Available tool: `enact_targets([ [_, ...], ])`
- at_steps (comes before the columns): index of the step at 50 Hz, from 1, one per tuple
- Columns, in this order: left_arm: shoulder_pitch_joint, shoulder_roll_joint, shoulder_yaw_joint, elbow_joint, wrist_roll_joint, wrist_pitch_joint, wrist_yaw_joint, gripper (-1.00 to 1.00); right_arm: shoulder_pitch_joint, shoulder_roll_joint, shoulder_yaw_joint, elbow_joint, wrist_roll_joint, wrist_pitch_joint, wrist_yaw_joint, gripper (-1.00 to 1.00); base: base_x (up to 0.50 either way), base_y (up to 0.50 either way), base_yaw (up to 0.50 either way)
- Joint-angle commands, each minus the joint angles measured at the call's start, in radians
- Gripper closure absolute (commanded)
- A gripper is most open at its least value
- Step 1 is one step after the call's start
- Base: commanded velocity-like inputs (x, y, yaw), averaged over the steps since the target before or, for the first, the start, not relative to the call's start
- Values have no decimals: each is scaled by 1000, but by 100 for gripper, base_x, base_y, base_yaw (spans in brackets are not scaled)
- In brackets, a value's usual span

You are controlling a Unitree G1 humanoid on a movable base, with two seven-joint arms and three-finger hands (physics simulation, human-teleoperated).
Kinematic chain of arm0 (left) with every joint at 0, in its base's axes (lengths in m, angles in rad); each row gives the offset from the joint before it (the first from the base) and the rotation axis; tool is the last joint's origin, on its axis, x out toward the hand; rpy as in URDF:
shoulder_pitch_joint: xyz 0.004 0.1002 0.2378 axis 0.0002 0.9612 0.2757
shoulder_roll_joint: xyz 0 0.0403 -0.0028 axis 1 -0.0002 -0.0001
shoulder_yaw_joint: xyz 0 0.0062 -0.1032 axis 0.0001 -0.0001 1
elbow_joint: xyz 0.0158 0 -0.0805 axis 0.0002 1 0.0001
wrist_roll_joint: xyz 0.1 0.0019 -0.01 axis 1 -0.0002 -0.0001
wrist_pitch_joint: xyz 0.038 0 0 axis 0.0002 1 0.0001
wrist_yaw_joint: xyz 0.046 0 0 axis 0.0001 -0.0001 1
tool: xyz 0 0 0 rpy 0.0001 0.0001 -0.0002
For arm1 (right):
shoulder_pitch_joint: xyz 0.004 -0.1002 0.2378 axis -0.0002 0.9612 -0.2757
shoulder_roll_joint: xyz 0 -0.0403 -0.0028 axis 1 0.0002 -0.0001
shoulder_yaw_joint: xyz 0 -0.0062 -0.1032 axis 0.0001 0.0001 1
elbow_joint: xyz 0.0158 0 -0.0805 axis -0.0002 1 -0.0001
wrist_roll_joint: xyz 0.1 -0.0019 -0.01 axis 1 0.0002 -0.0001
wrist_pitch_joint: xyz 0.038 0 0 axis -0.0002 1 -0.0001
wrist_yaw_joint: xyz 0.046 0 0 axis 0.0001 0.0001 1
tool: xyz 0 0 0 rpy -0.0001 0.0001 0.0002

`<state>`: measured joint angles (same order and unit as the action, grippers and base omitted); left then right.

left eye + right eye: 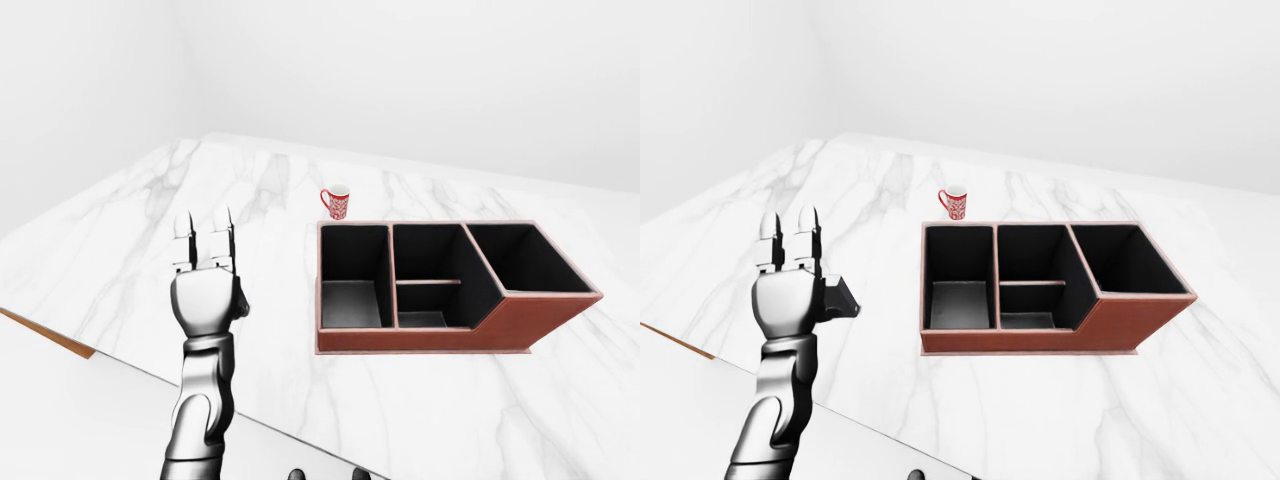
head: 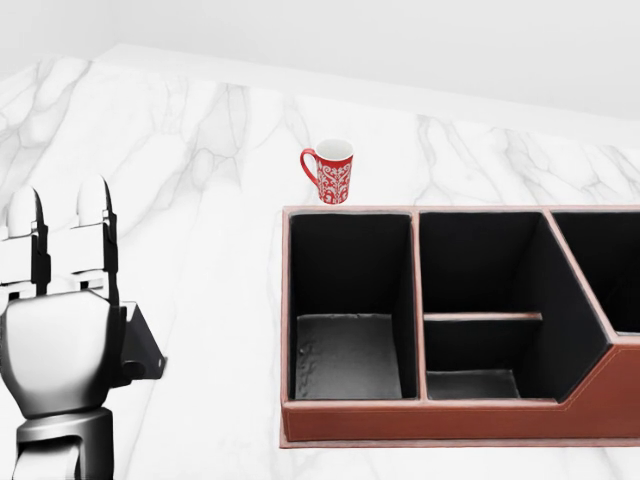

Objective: Pick up the book and place it in the left compartment of the caddy.

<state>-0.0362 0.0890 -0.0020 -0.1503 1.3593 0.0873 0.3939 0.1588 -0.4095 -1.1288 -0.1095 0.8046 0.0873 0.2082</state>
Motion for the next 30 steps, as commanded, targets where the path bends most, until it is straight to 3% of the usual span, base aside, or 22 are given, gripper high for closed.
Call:
enact_targets([
  [1, -84, 32, 24, 146, -81, 0, -131, -100, 0, 7, 2, -11, -10, 0, 12, -100, 0, 0, 0],
  [6, -106, 53, 25, 187, -88, 0, -175, -100, -2, 6, 5, -5, -14, 0, 17, -100, 0, 0, 0],
  [15, -130, 77, 38, 239, -91, 0, -184, -100, 0, 7, 4, -6, -14, 0, 24, -100, 0, 0, 0],
  [18, -137, 89, 26, 267, -35, 0, -219, -100, -3, 5, 11, 9, -23, 0, 26, -100, 0, 0, 0],
  [30, -165, 106, 35, 308, 19, 0, -258, -100, 0, 7, 8, 1, -26, 0, 28, -100, 0, 0, 0],
])
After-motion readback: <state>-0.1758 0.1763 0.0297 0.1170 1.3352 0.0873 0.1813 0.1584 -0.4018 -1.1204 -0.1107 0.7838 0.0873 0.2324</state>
